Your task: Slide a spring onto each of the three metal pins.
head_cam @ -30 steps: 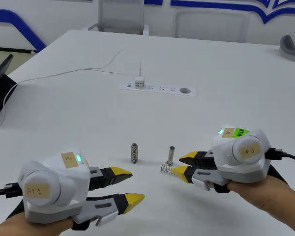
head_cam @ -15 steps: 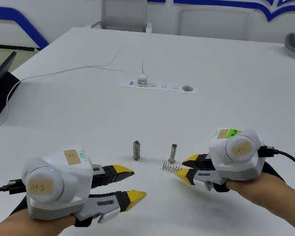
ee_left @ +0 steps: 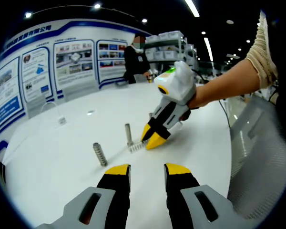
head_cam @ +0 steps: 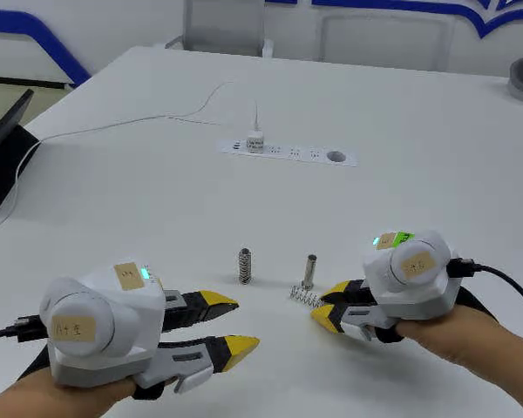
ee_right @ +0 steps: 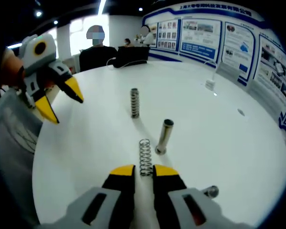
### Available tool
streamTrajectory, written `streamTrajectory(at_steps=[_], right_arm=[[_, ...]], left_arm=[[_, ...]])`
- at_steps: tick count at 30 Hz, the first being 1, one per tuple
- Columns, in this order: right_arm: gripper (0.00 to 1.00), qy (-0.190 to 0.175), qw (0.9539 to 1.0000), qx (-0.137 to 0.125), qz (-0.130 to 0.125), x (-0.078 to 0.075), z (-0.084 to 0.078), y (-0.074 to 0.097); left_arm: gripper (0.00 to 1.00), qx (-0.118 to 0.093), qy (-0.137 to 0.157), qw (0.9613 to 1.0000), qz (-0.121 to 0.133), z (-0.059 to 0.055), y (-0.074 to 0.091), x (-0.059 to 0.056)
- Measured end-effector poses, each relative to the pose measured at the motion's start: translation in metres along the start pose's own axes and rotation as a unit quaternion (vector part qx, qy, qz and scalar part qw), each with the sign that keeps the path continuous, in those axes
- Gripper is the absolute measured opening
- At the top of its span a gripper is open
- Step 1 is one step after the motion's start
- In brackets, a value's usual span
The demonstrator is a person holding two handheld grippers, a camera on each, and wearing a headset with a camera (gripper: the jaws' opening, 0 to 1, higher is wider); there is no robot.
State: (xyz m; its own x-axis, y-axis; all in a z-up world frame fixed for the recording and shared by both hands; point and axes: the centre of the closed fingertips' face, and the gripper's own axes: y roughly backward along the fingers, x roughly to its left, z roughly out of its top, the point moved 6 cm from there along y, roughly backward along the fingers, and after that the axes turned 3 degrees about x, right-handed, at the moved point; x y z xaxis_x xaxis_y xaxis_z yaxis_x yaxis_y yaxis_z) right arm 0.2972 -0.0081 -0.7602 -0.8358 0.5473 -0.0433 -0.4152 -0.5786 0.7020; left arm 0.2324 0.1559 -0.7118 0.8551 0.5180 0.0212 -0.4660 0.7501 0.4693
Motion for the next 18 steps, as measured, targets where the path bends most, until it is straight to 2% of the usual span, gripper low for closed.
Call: streamTrajectory(at_steps=[9,18], right_arm=[[0.12,-0.010,0.9999,0.004,0.007,0.003,-0.001,0.000],[0.12,0.000,0.9995,0.004,0.032,0.015,-0.002,0.014]], left_arm=[[0.28,-0.001,-0.001,1.0000,0.002,0.000,0.000,0.002],[0.28,0.003,-0.013,0.9999,-0.006,0.004,-0.007,0.001]])
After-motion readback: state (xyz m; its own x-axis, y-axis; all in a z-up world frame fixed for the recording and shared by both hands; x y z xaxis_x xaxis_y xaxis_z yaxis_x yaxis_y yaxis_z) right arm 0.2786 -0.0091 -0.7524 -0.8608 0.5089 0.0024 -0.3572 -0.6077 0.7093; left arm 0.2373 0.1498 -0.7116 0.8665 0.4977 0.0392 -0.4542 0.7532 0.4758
